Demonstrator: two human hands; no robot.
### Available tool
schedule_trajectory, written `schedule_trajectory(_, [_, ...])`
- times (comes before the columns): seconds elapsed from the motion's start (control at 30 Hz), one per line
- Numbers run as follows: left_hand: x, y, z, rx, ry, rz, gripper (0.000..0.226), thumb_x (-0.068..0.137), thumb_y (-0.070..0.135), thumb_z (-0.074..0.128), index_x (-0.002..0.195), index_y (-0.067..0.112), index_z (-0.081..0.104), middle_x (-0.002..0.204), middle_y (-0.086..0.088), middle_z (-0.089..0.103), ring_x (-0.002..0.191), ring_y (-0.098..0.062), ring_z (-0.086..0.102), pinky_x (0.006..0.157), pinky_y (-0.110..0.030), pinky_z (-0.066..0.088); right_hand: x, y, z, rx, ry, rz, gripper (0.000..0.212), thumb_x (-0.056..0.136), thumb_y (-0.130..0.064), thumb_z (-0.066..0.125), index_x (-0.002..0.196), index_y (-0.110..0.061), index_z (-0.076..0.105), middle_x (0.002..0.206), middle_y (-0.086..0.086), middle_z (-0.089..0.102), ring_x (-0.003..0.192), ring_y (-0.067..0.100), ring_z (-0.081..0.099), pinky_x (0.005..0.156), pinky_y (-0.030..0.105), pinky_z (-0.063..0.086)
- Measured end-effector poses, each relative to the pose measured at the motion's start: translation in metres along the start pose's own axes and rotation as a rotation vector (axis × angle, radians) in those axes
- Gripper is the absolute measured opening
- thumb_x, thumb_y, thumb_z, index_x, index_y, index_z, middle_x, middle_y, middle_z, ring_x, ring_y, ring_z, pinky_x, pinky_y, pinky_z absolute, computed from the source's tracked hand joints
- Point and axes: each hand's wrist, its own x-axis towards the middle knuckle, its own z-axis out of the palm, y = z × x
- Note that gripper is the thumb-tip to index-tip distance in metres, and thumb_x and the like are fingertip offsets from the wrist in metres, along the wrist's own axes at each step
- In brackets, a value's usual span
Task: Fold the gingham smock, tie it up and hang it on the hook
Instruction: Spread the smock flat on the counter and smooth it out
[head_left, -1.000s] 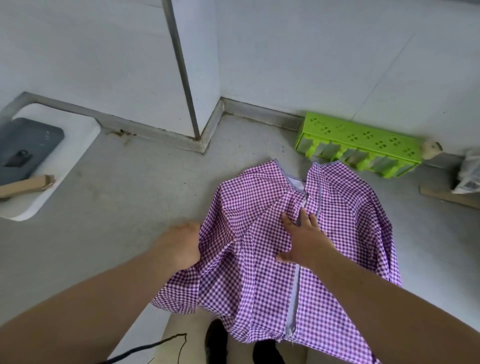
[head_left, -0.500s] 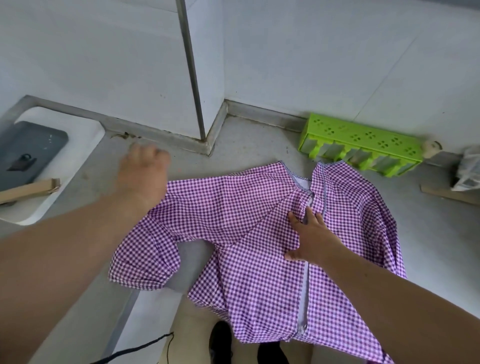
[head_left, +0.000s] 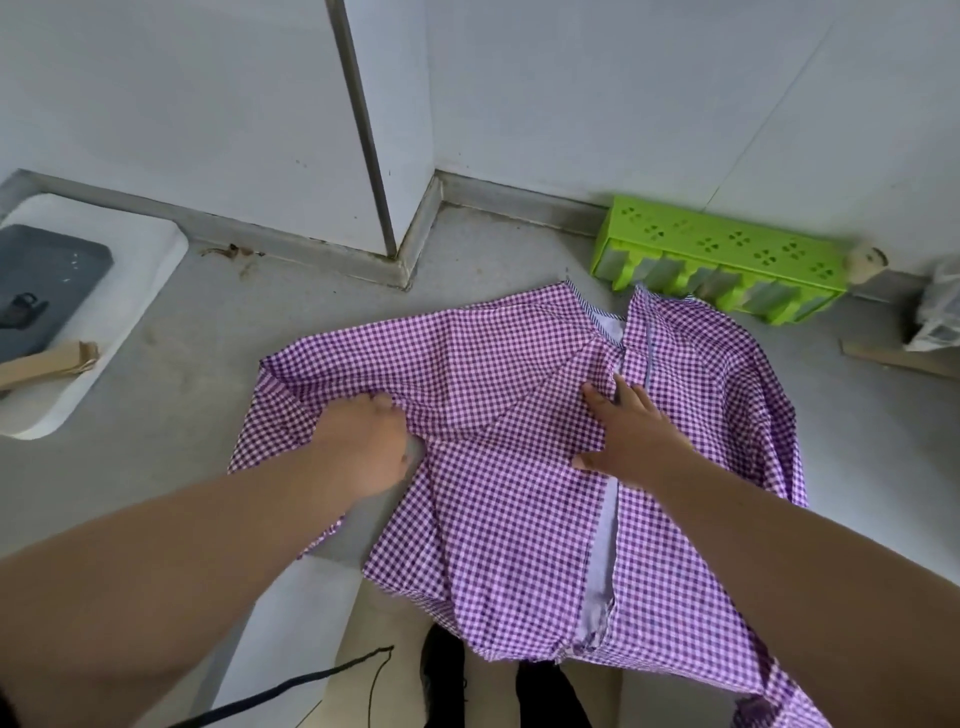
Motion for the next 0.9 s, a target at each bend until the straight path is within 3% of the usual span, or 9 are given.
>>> schedule_trajectory(0.07, [0.010, -0.005, 0.002, 0.025, -0.059, -0.052, 0.079, 0.097, 0.059, 0.049, 0.161, 0.015, 0.032, 0.167, -0.010, 0.033, 0.148, -0.031, 0.040, 0.123, -0.049, 0.033, -0.005, -0.009, -0.002, -0.050, 0.076, 0.037, 0.112, 0.085, -0.065, 0.071, 0.165, -0.033, -0.001, 0.173, 0.010, -0.011, 0.160, 0.037, -0.004, 0.126, 0.056, 0.012])
schedule_trajectory(0.13, [0.019, -0.010, 0.002, 0.019, -0.083, -0.132, 0.087, 0.097, 0.061, 0.048, 0.166, 0.014, 0.021, 0.173, -0.013, 0.017, 0.155, -0.035, 0.026, 0.128, -0.051, 0.023, -0.014, -0.022, 0.002, -0.076, 0.134, -0.021, 0.098, 0.093, -0.052, 0.069, 0.164, -0.035, 0.004, 0.174, 0.008, -0.004, 0.159, 0.036, 0.003, 0.125, 0.056, 0.020])
schedule_trajectory(0.2, [0.022, -0.014, -0.007, 0.005, 0.050, -0.147, 0.077, 0.096, 0.059, 0.054, 0.156, 0.013, 0.037, 0.158, -0.011, 0.035, 0.143, -0.031, 0.038, 0.121, -0.048, 0.033, -0.021, -0.029, 0.011, -0.070, 0.080, -0.112, 0.096, 0.093, -0.057, 0.064, 0.165, -0.037, 0.003, 0.174, 0.003, -0.004, 0.160, 0.031, 0.004, 0.119, 0.059, 0.034])
schedule_trajectory(0.3, [0.014, -0.009, -0.017, 0.070, 0.254, 0.101, 0.045, 0.097, 0.056, 0.057, 0.123, 0.018, 0.060, 0.115, 0.002, 0.053, 0.107, -0.020, 0.053, 0.100, -0.041, 0.050, -0.022, -0.028, 0.019, -0.061, -0.031, -0.123, 0.117, 0.084, -0.077, 0.061, 0.165, -0.031, -0.009, 0.173, 0.000, -0.018, 0.160, 0.026, -0.012, 0.120, 0.059, 0.031])
schedule_trajectory(0.4, [-0.005, 0.012, -0.011, -0.095, -0.049, 0.205, 0.053, 0.098, 0.060, 0.045, 0.133, 0.023, 0.060, 0.101, 0.006, 0.063, 0.089, -0.014, 0.061, 0.086, -0.035, 0.057, -0.016, -0.026, 0.016, -0.048, -0.034, -0.123, 0.123, 0.081, -0.078, 0.064, 0.164, -0.030, -0.013, 0.173, 0.003, -0.020, 0.159, 0.028, -0.014, 0.124, 0.058, 0.024])
schedule_trajectory(0.5, [-0.015, 0.033, 0.006, -0.453, -0.211, 0.128, 0.067, 0.094, 0.063, 0.050, 0.151, 0.030, 0.040, 0.139, 0.003, 0.061, 0.109, -0.016, 0.062, 0.098, -0.034, 0.052, -0.013, -0.027, 0.010, -0.026, -0.039, -0.109, 0.123, 0.081, -0.076, 0.066, 0.165, -0.031, -0.012, 0.173, 0.003, -0.020, 0.160, 0.029, -0.013, 0.125, 0.058, 0.023])
schedule_trajectory(0.63, [-0.009, 0.040, 0.016, -0.510, -0.120, -0.028, 0.069, 0.077, 0.072, 0.054, 0.133, 0.033, 0.049, 0.122, 0.011, 0.064, 0.106, -0.015, 0.064, 0.098, -0.047, 0.056, -0.031, -0.034, 0.016, 0.001, 0.081, 0.023, 0.118, 0.080, -0.076, 0.067, 0.165, -0.024, 0.003, 0.171, 0.011, 0.006, 0.157, 0.036, 0.014, 0.121, 0.054, 0.030])
schedule_trajectory(0.73, [-0.005, 0.041, 0.020, -0.457, -0.143, -0.048, 0.057, 0.079, 0.068, 0.057, 0.124, 0.034, 0.049, 0.107, 0.013, 0.063, 0.094, -0.013, 0.064, 0.092, -0.047, 0.058, -0.053, -0.038, 0.029, 0.031, 0.201, 0.091, 0.097, 0.082, -0.070, 0.070, 0.150, -0.015, 0.028, 0.146, 0.010, 0.036, 0.135, 0.030, 0.045, 0.105, 0.046, 0.049])
schedule_trajectory(0.9, [0.001, 0.050, 0.022, -0.389, -0.170, -0.059, 0.054, 0.071, 0.075, 0.041, 0.105, 0.035, 0.055, 0.093, 0.013, 0.059, 0.088, -0.018, 0.062, 0.088, -0.053, 0.057, -0.075, -0.029, 0.042, 0.170, -0.014, 0.276, 0.097, 0.083, -0.072, 0.068, 0.141, -0.005, 0.029, 0.134, 0.012, 0.051, 0.125, 0.033, 0.059, 0.094, 0.048, 0.055])
